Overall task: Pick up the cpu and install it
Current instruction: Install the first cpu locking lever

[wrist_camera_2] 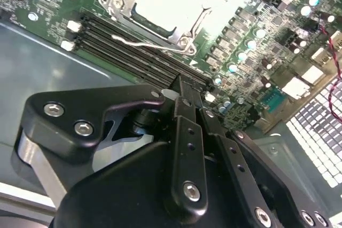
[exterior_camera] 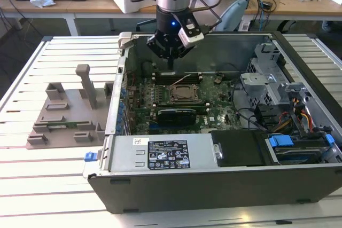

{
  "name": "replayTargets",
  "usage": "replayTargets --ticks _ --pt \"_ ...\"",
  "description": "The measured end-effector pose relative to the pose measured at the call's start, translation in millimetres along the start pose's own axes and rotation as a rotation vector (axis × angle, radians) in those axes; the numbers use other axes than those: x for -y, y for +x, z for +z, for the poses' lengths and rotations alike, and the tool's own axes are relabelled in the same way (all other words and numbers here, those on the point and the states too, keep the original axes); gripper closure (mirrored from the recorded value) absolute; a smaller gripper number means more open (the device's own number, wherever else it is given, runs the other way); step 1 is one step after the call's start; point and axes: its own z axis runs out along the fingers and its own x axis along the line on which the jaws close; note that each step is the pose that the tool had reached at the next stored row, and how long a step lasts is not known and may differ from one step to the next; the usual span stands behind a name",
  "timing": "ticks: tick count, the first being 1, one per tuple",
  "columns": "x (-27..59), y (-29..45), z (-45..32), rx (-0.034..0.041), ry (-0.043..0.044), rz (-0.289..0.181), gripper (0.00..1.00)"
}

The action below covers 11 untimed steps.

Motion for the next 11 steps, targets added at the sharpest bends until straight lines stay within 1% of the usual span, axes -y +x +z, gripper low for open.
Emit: replayTargets --ticks 2,5,8,11 --pt "0.0 -5.9 0.2 -0.0002 0.0000 0.000 0.89" --pt "0.0 -12.1 0.2 -0.0005 0.0000 0.000 0.89" --pt "0.0 -15.0 0.3 -0.0004 -0.0002 0.000 0.89" --pt "0.0 -15.6 0.3 -0.0005 0.0000 0.000 0.89"
